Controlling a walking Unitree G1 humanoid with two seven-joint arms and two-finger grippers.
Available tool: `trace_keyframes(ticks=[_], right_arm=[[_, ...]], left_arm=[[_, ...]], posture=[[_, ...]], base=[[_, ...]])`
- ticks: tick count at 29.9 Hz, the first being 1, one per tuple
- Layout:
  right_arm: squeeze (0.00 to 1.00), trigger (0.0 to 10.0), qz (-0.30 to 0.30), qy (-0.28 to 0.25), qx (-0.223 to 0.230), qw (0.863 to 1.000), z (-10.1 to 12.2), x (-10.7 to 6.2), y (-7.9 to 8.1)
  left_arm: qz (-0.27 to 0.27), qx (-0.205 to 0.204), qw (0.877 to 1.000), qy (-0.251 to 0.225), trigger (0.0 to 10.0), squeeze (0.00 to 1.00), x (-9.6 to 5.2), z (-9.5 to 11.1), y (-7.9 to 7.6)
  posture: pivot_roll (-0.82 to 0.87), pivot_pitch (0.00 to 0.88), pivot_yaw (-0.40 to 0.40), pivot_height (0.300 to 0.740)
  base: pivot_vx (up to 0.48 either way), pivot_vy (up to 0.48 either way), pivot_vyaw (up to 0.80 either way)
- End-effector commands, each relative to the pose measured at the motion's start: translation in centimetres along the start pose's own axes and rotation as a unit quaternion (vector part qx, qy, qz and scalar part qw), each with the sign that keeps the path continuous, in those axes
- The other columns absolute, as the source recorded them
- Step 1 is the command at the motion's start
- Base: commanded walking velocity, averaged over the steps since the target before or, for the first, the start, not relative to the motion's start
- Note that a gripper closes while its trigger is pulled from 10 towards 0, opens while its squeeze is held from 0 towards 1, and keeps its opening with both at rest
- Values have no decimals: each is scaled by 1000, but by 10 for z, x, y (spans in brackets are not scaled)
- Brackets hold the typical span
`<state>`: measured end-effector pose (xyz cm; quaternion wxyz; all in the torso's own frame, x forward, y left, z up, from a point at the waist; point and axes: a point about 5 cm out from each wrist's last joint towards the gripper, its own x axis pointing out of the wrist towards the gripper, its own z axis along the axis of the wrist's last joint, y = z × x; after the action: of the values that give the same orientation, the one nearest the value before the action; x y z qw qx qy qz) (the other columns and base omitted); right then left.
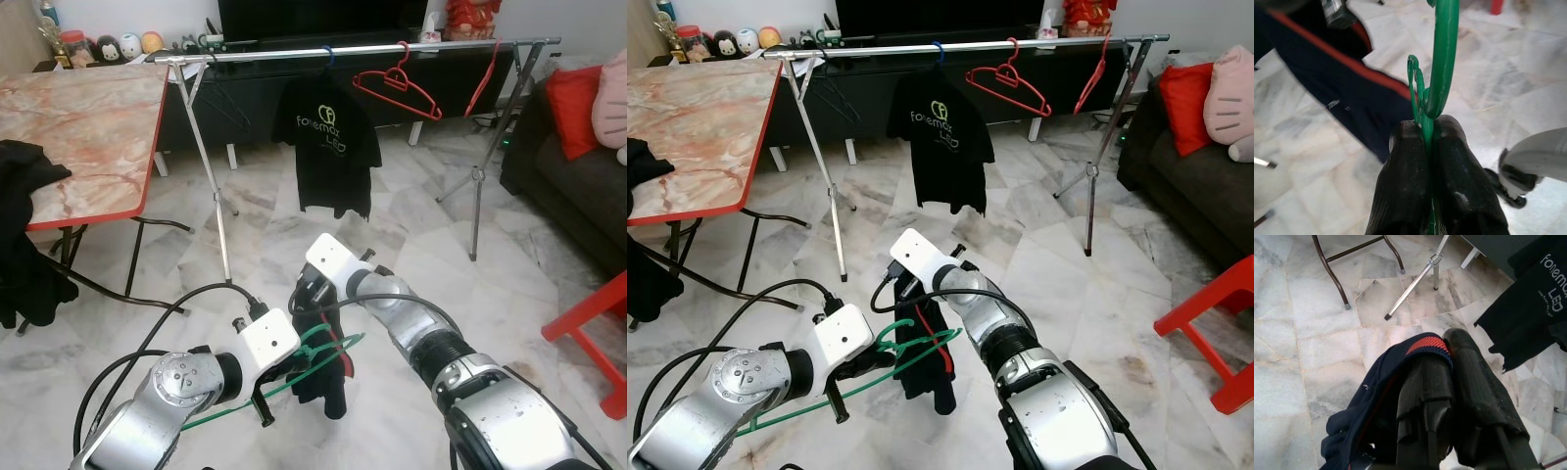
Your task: Hang hanger
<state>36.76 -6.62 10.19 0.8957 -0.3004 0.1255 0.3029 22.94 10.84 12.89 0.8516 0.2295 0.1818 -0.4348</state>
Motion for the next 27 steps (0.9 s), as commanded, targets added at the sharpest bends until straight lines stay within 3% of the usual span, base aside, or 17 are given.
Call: trace_keyframes(ticks=[1, 14, 22, 23, 27], right_arm=[[0, 10000, -11, -31, -12, 999, 18, 1, -9], [0, 10000, -30, -21, -13, 999, 10, -5, -24], [0, 10000, -28, -20, -12, 999, 10, -5, -24], [0, 10000, -28, -19, -13, 999, 10, -5, -24], [0, 10000, -33, -8, -13, 999, 4, -6, -25]], left_arm=[[24, 14, 1000, 5, 10000, 0, 0, 2, 7], [59, 31, 997, 34, 10000, 0, -8, -8, 18], [115, 25, 993, 7, 10000, 0, -8, -1, 31], [111, 21, 994, 1, 10000, 0, -8, 1, 30], [16, -9, 999, -28, 10000, 0, -13, 8, 9]], posture=[[-8, 0, -12, 740], [-6, 0, -14, 740], [-8, 0, -15, 740], [-5, 0, -17, 740], [-5, 0, -17, 740]], base=[[0, 0, 0], [0, 0, 0], [0, 0, 0], [0, 0, 0], [0, 0, 0]])
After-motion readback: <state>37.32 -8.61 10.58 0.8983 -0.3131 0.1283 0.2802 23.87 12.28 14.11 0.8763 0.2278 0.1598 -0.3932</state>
